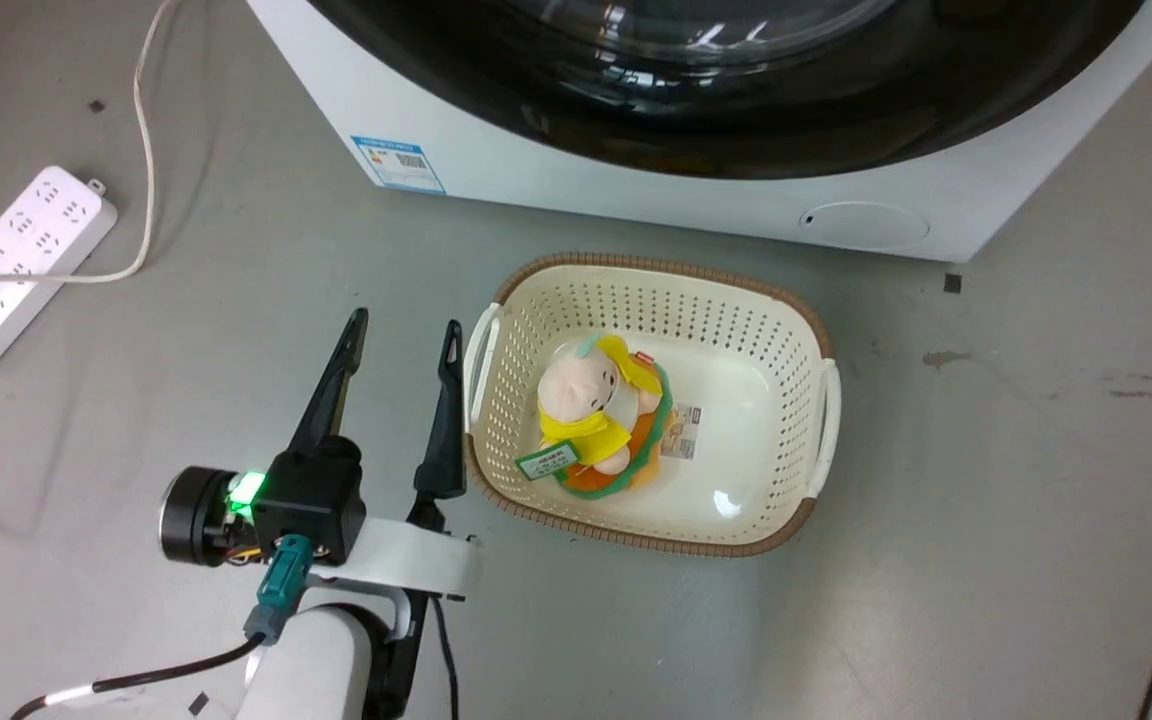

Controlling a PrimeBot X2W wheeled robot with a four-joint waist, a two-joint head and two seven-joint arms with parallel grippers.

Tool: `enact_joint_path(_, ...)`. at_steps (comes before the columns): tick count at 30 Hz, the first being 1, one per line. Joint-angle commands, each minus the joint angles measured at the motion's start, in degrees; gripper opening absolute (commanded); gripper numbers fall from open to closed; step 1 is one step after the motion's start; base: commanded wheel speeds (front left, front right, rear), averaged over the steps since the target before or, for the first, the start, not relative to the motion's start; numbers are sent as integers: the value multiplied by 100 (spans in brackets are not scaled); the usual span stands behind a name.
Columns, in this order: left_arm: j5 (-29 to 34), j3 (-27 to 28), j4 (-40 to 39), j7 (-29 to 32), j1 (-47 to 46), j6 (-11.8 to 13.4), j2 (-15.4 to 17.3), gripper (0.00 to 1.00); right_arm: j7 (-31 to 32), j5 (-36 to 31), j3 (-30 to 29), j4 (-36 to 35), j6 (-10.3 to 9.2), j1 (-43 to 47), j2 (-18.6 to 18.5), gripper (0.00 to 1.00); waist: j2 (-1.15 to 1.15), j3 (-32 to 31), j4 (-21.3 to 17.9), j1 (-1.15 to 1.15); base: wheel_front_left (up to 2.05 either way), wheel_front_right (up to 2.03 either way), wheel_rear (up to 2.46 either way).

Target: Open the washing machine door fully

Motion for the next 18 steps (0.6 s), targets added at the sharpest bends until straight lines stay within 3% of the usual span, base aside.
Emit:
enact_joint_path(1, -27, -30, -29, -61, -109, 47, 5, 100, 148, 85, -72, 241, 9, -297, -35, 0, 0, 65, 43, 0, 0, 0, 0)
enact_joint_path(8, -65, -122, -14, -144, -196, 106, 5, 100, 794, 208, -275, 825, 9, -714, -212, 0, 0, 172, 134, 0, 0, 0, 0)
enact_joint_path(18, -49, -168, 86, -264, -207, 148, 5, 100, 1412, 368, -368, 1373, 8, -524, -304, 0, 0, -186, 95, 0, 0, 0, 0)
